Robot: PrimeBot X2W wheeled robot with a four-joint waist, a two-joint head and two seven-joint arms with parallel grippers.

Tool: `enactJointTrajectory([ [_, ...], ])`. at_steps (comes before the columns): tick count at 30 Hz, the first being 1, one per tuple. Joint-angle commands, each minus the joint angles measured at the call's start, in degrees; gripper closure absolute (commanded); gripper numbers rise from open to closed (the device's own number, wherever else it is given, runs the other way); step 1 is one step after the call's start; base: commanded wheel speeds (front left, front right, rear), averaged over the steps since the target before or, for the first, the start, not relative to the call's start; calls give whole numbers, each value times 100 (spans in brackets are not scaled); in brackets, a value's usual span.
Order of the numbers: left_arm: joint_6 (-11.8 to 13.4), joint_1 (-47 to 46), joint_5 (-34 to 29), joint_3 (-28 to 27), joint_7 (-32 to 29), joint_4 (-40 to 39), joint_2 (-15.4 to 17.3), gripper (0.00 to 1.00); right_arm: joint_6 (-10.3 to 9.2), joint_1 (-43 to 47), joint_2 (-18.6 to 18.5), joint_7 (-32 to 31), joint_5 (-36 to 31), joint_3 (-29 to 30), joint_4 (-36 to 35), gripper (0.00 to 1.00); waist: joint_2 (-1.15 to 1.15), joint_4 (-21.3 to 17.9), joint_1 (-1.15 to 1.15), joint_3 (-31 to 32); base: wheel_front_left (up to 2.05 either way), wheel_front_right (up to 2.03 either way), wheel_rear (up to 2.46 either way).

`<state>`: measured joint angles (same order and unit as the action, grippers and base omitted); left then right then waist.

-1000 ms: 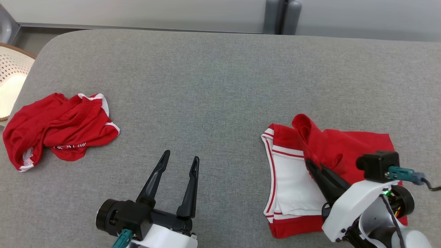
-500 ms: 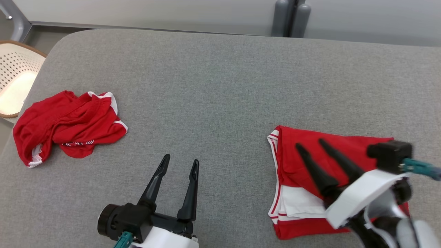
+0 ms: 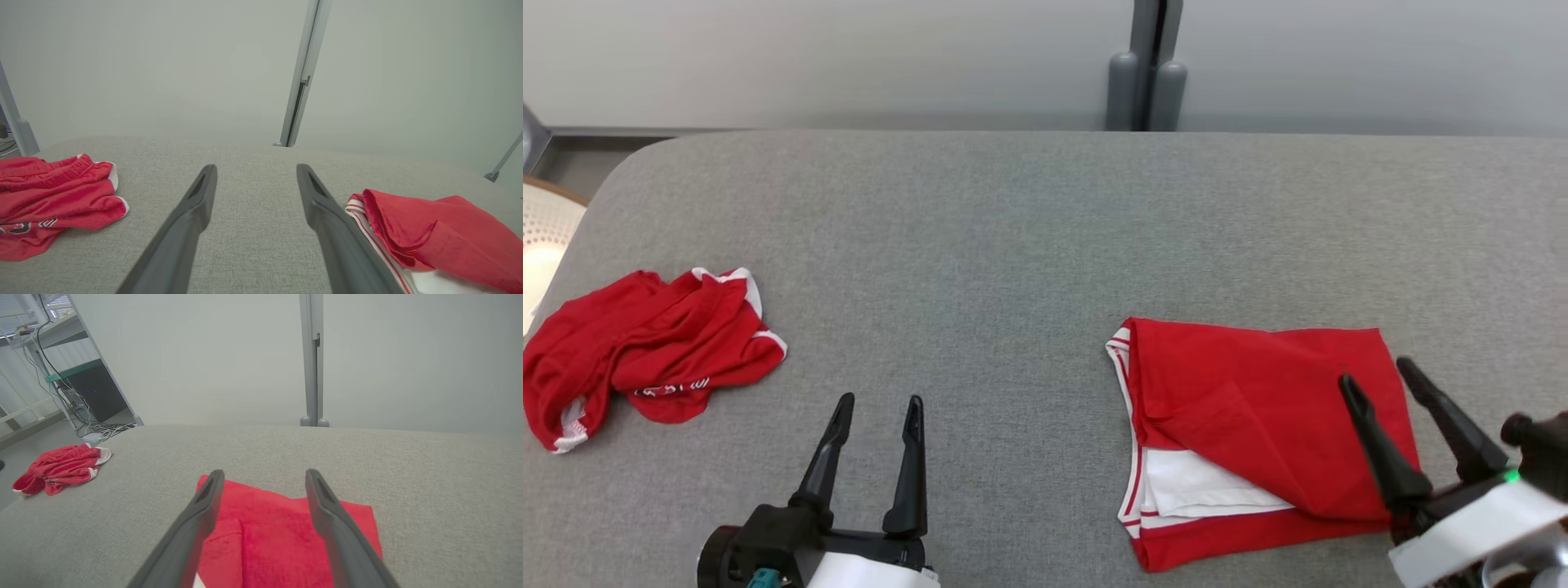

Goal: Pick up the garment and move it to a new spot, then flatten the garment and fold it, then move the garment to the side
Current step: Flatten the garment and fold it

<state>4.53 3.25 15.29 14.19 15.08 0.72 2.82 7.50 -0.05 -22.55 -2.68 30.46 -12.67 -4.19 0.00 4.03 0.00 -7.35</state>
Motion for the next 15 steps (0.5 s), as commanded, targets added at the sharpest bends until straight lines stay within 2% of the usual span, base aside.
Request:
enactJointTrajectory([
  [1, 7, 60, -134, -81, 10, -66, 16, 0, -3, 56, -102, 300, 82, -123, 218, 1, 0, -106, 0, 104, 0, 0, 0],
  [2, 37, 129, -158, -126, 10, -115, 16, 0, -3, 58, -166, 503, 106, -215, 375, 45, 0, -119, 0, 121, 0, 0, 0],
  [4, 79, 217, -163, -193, 9, -209, 20, 0, -3, -3, -232, 852, 193, -396, 691, 79, 0, -118, 0, 147, 0, 0, 0],
  [5, 105, 255, -193, -198, 9, -250, 20, 0, -3, -51, -284, 1023, 215, -451, 861, 100, 0, -100, 0, 163, 0, 0, 0],
  [8, 118, 333, -240, -184, 9, -279, 15, 0, -3, -176, -420, 1273, 181, -647, 1158, 100, 0, -46, 0, 189, 0, 0, 0],
  [15, 101, 262, -319, -2, 9, -291, 17, 0, -3, -972, -849, 1586, -76, -1555, 2246, 100, 0, 309, 0, 125, 0, 0, 0],
])
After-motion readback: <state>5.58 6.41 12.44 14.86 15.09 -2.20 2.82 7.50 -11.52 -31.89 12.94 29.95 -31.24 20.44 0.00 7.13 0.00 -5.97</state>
